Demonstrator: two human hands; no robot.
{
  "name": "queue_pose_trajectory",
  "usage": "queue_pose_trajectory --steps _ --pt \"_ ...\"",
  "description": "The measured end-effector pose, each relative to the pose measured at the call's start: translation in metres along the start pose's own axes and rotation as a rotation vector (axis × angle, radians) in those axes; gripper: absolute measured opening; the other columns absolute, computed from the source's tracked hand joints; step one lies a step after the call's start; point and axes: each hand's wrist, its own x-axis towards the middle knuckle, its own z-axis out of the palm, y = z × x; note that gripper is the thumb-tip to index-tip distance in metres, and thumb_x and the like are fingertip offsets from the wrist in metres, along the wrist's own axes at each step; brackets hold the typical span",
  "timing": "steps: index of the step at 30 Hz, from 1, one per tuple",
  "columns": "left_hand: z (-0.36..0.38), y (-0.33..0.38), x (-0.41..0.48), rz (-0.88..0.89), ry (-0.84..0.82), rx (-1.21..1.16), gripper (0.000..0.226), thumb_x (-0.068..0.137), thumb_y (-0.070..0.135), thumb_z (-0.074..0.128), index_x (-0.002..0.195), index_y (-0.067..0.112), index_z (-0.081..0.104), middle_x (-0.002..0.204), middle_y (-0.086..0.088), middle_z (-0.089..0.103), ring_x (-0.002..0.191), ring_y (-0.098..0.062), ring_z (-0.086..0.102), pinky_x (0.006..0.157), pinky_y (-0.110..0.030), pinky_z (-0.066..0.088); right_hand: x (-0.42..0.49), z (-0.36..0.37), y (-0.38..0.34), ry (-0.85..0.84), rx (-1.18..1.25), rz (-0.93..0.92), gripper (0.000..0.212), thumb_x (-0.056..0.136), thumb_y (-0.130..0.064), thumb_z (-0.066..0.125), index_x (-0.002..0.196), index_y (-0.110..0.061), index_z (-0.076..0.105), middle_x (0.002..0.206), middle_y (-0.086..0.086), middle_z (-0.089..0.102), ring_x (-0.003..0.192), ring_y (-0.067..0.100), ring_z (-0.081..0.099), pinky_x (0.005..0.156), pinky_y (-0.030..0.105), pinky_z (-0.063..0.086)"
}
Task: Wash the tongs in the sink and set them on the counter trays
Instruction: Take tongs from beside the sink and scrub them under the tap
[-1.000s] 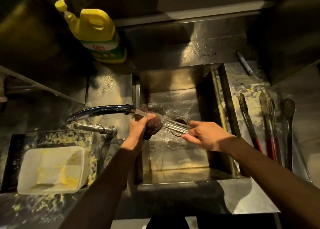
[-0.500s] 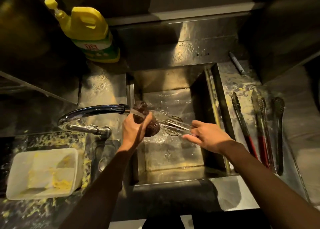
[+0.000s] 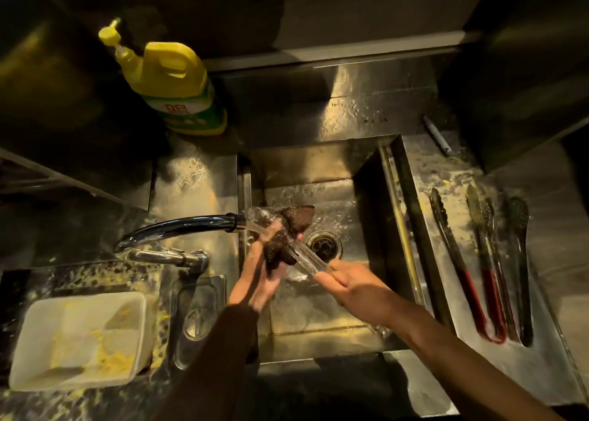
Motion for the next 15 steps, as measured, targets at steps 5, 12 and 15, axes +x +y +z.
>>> queue_pose_trajectory --steps 5,12,15 --pt "0.012 0.003 0.010 0.206 0.159 0.277 0.060 0.067 0.048 0.087 0.114 0.015 0.068 0.116 -0.013 0.072 0.106 -0.024 0.069 0.090 -0.043 0.056 0.001 -0.008 -0.002 -0.040 -0.127 -0.031 0.046 0.092 -0.067 0.045 0.086 -0.023 0.058 0.091 0.002 0.057 0.084 0.020 0.057 0.082 0.050 0.048" --pt "0.013 0.019 0.014 0.148 0.196 0.082 0.047 0.095 -0.002 0.056 0.140 -0.009 0.043 0.082 0.002 0.051 0.068 -0.004 0.048 0.047 -0.004 0.043 0.007 -0.047 -0.015 -0.064 -0.288 -0.129 0.060 0.098 -0.062 0.041 0.074 -0.009 0.057 0.087 0.006 0.054 0.076 0.024 0.054 0.074 0.048 0.047" --pt "0.017 0.018 0.013 0.168 0.199 -0.089 0.039 0.089 0.013 0.067 0.127 0.011 0.061 0.099 -0.008 0.069 0.078 -0.016 0.066 0.053 -0.022 0.053 0.009 -0.037 -0.016 -0.056 -0.203 -0.115 0.060 0.098 -0.060 0.042 0.075 -0.006 0.056 0.085 0.008 0.053 0.075 0.026 0.053 0.073 0.048 0.045"
